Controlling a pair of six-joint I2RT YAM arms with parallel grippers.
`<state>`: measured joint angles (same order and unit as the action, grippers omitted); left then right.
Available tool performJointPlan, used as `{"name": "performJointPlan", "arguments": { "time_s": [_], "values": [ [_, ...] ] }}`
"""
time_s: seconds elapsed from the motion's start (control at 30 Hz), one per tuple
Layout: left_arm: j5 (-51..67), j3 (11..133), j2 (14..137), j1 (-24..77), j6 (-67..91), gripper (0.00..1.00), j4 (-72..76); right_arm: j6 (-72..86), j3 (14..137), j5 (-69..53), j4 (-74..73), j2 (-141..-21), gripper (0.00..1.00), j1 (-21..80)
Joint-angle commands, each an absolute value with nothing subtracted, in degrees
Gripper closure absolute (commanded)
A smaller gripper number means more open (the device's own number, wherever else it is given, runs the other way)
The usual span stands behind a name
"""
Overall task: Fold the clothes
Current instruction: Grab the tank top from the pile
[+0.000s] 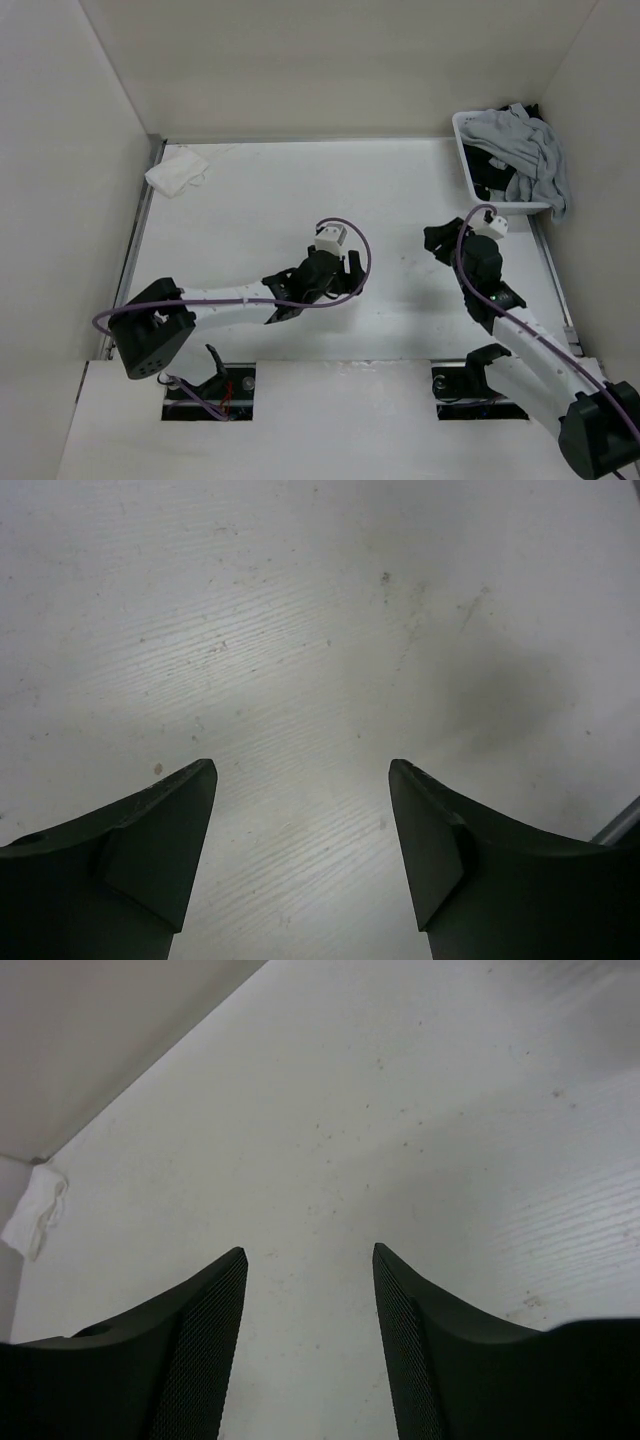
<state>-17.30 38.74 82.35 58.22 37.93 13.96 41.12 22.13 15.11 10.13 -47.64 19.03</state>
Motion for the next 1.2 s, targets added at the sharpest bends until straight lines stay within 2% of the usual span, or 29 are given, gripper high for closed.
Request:
{"name": "performJointPlan", "arguments": {
  "time_s": [0.0, 0.07, 0.17, 0.2, 0.23, 0.27, 0.3, 0.33, 0.37, 0.4, 0.5, 0.7, 0.77, 0.83, 1.0, 1.13, 1.17],
  "values": [
    [-15.0, 37.7, 78.0, 58.2, 37.9, 0.3, 20.7, 38.2, 29.4, 20.6, 5.6, -47.5, 0.41, 17.5],
    [-13.2, 36.9, 77.1, 58.3, 37.5, 0.3, 21.9, 35.9, 33.1, 22.2, 2.6, -48.7, 0.48, 15.5],
    [-12.1, 34.4, 75.9, 59.4, 36.3, 0.32, 24.8, 34.1, 38.5, 22.3, -0.5, -51.3, 0.72, 12.3],
    [-12.3, 31.8, 75.0, 60.2, 35.1, 0.38, 28.6, 33.3, 42.0, 22.8, -1.8, -53.1, 0.88, 10.1],
    [-12.3, 31.7, 75.0, 60.2, 35.1, 0.38, 28.7, 33.3, 42.0, 22.9, -1.8, -53.1, 0.88, 10.1],
    [-12.6, 30.9, 74.7, 60.4, 34.7, 0.44, 30.2, 33.0, 43.8, 23.1, -2.3, -54.3, 0.94, 8.5],
    [-12.7, 30.3, 74.5, 60.5, 34.5, 0.54, 31.4, 32.8, 45.8, 23.4, -2.9, -55.8, 0.97, 6.5],
    [-12.8, 30.0, 74.5, 60.6, 34.5, 0.69, 32.2, 32.4, 48.7, 23.9, -3.5, -58.5, 0.98, 3.4],
    [-13.0, 29.8, 74.8, 60.6, 34.4, 0.79, 32.5, 32.3, 51.2, 24.6, -4.0, -61.1, 1.0, 0.6],
    [-13.2, 29.9, 75.4, 60.6, 34.5, 0.86, 32.3, 32.1, 55.5, 25.4, -4.7, -65.4, 1.0, -4.1],
    [-12.9, 29.7, 76.2, 60.2, 34.6, 0.85, 32.7, 31.0, 62.5, 27.1, -4.7, -73.1, 0.99, -10.3],
    [-11.0, 28.2, 76.7, 56.6, 35.5, 0.59, 34.8, 23.9, 76.8, 27.2, -4.6, -91.6, 0.62, -18.0],
    [-10.5, 27.7, 76.6, 55.3, 35.9, 0.56, 35.2, 22.3, 78.8, 27.2, -4.1, -95.1, 0.53, -18.8],
    [-10.0, 27.3, 76.6, 54.2, 36.4, 0.55, 35.4, 21.2, 81.5, 26.1, -4.7, -99.6, 0.48, -20.0],
    [-8.7, 27.2, 78.6, 53.3, 37.2, 0.55, 36.6, 20.5, 85.0, 23.6, -6.1, -106.2, 0.45, -21.4],
    [-8.3, 27.5, 80.0, 53.2, 37.4, 0.55, 37.2, 20.2, 87.4, 23.0, -6.5, -110.4, 0.48, -21.7],
    [-8.1, 27.6, 80.5, 53.2, 37.5, 0.55, 37.5, 20.2, 88.6, 23.0, -6.9, -112.2, 0.6, -21.8]
  ]
}}
